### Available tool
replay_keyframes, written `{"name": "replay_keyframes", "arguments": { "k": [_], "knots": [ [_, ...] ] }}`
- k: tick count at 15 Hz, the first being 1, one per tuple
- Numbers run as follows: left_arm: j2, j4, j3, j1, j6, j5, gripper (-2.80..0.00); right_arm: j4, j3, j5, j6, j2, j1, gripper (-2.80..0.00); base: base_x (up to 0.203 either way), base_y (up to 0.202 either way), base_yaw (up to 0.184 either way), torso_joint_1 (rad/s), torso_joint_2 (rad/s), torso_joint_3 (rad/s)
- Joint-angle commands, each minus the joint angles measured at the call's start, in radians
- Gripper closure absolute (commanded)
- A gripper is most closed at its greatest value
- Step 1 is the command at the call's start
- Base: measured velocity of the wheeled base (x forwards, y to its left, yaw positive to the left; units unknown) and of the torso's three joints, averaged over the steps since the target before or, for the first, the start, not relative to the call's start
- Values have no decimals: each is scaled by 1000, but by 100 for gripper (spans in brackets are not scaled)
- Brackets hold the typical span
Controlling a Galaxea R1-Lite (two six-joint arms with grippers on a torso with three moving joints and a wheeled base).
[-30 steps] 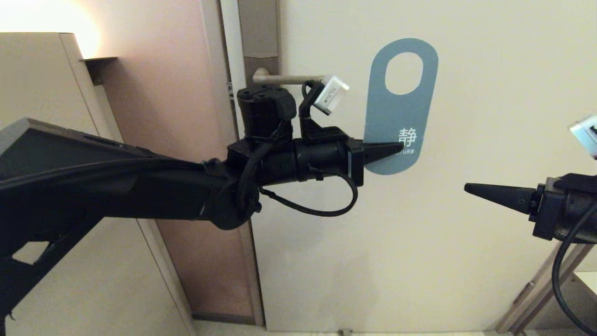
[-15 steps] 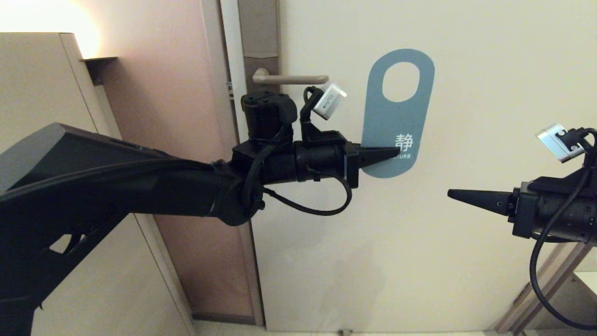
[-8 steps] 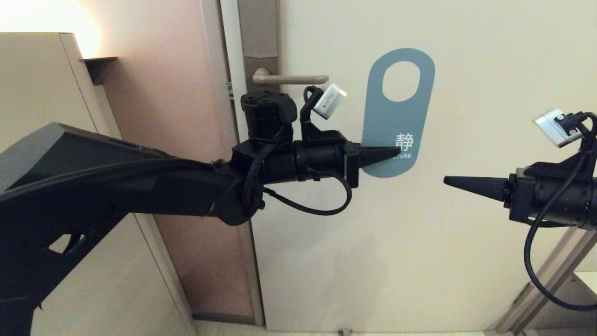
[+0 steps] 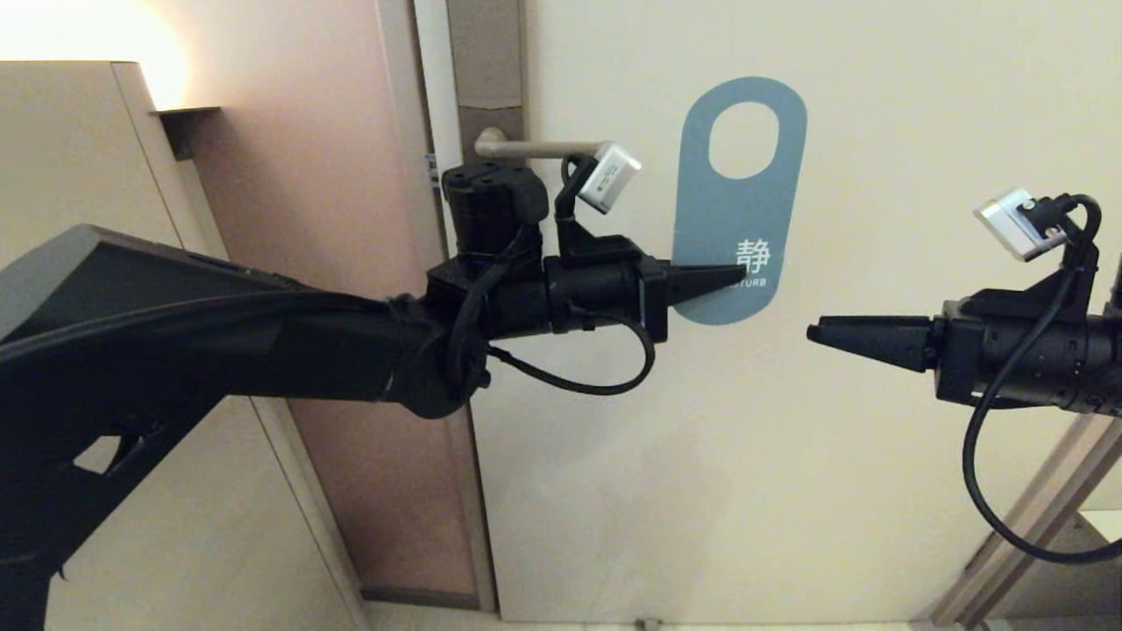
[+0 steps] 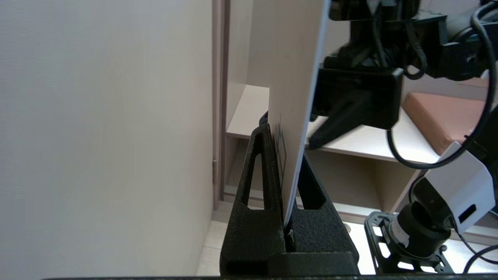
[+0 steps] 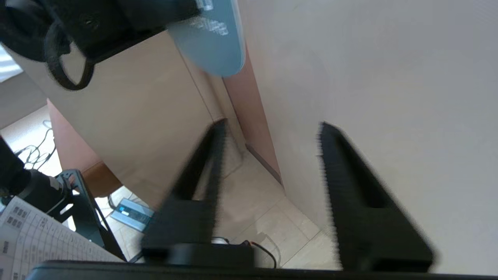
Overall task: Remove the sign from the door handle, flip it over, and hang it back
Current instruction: Hand it to the other hand
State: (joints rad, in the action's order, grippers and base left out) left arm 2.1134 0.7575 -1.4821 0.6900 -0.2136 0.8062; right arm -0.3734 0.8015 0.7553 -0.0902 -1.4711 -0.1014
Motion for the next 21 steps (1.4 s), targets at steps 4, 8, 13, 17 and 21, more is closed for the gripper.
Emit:
{"name": "replay_keyframes", "arguments": {
  "k": [4,8,13,17,21],
  "knots": [
    [-1,5,5,-3,-8,4,0,-17,7,7,-2,-20,-14,-280,0,0,0,0,0,0],
    [1,6,5,-1,-51,4,0,-76,-3,9,-6,-49,-36,-280,0,0,0,0,0,0],
    [9,39,4,30,-128,8,0,-113,-20,50,-11,-42,-41,-280,0,0,0,0,0,0],
    [25,138,3,48,-221,10,0,-118,-37,70,-12,-12,-40,-280,0,0,0,0,0,0],
    [30,140,6,58,-217,10,0,-121,-28,71,-13,5,-41,-280,0,0,0,0,0,0]
  ]
}}
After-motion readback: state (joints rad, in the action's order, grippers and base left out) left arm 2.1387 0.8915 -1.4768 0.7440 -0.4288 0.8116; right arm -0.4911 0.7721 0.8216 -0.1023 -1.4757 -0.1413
